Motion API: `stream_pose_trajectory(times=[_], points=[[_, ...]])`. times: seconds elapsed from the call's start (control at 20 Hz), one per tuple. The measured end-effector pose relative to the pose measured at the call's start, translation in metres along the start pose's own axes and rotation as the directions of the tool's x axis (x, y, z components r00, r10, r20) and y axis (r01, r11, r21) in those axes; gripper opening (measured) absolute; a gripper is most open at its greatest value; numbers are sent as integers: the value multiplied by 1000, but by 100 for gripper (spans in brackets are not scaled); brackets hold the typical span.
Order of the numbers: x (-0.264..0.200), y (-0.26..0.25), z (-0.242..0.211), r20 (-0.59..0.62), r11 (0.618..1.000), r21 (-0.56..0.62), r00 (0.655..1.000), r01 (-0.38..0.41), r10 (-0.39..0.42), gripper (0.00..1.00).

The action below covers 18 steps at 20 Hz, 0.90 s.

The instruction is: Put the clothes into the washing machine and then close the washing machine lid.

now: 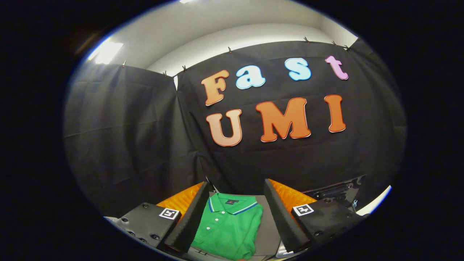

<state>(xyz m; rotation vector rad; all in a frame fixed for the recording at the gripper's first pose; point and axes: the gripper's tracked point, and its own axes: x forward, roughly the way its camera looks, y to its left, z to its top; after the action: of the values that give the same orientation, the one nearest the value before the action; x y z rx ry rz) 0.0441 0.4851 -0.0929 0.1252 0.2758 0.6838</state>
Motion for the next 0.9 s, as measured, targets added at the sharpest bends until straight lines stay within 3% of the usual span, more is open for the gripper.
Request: stream_pose_trajectory(times=[0.25,0.45,0.55,0.75,0.9], points=[[55,53,-55,-141,999,28,990,-24,28,98],[81,74,-111,-284,998,47,958,-36,48,98],[91,84,-127,-291,998,48,955,-51,62,98],[106,62,-159,-344,999,20,939,35,-26,98],[108,58,-182,-386,998,23,922,52,-39,98]])
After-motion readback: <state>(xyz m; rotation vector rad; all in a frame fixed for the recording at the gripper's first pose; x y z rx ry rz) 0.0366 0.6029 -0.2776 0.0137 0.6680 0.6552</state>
